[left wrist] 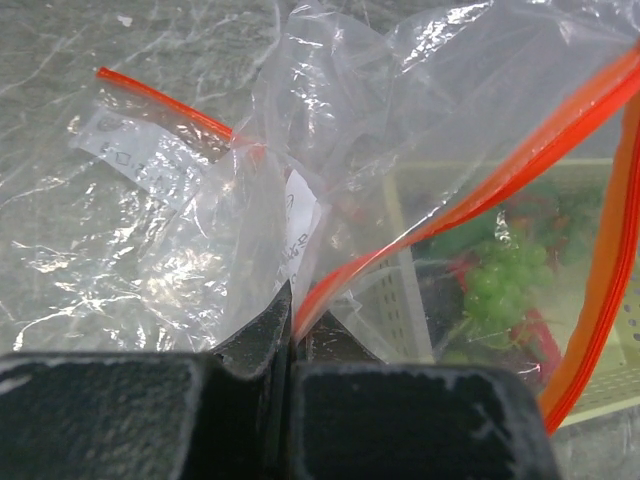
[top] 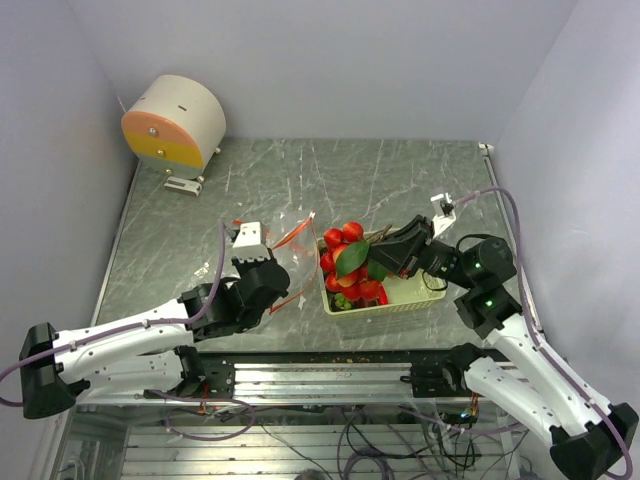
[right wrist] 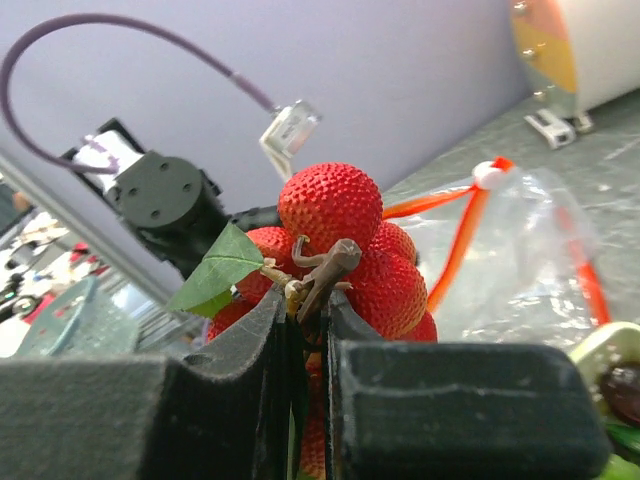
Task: Place the food in the zip-top bag and seal the zipper
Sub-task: Place the fake fruit in the zipper food storage bag.
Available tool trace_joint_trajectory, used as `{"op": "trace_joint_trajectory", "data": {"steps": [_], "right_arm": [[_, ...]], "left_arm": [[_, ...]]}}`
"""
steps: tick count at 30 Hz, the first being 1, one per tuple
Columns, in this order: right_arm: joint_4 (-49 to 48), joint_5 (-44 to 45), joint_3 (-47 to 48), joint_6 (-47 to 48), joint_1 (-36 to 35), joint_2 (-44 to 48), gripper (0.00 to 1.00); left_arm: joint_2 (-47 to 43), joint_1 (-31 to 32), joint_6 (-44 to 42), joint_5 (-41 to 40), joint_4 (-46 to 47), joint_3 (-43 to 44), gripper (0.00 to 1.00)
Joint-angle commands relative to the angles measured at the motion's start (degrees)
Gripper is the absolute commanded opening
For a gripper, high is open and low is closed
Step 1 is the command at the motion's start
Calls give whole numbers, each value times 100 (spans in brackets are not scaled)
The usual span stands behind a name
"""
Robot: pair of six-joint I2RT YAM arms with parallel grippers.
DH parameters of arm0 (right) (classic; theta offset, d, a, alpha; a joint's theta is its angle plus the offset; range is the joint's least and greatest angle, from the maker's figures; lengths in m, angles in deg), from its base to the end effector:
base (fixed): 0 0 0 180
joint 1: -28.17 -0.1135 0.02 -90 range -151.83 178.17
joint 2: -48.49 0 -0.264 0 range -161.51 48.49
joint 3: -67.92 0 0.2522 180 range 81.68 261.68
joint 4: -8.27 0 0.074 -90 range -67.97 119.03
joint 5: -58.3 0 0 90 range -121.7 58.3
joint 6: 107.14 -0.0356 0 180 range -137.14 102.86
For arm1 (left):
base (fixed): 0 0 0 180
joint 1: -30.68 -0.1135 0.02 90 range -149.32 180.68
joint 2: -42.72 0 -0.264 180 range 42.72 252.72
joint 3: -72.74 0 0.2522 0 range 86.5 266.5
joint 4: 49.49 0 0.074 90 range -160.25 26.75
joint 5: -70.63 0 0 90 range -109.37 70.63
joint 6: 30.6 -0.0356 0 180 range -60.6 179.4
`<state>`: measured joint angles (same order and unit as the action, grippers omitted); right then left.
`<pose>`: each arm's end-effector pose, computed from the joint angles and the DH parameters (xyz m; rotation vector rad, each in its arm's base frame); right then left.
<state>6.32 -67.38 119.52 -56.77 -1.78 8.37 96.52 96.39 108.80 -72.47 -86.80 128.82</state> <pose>0.1329 0.1006 0.3577 -0.4581 1.4669 1.4048 0.1058 -0.1653 0.2818 -0.2163 1.9237 -0.3203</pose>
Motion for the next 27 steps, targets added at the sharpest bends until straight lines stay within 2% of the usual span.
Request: {"op": "trace_joint_trajectory", "data": {"steps": [1,5,12,18,27], "right_arm": [[-2078,-843,-358,-1031,9,-106,0],[-2793,-961,-484,-1381,-9,-177,0],[-3194,-561,-710,-1566,-106,-454,0],[-3281,-44,-829,-1329,-294,-857,0],[-4862,-27,-1192,-1869,-392,-1773,0]], "left_arm": [[61,-19,3,230,399,147,7],[233,-17,48,270,532,104,7],[586,-22,11,443,956,93,7],[653,-22,-26,499,1045,173,7],[394,-19,-60,560,1130,92,7]]}}
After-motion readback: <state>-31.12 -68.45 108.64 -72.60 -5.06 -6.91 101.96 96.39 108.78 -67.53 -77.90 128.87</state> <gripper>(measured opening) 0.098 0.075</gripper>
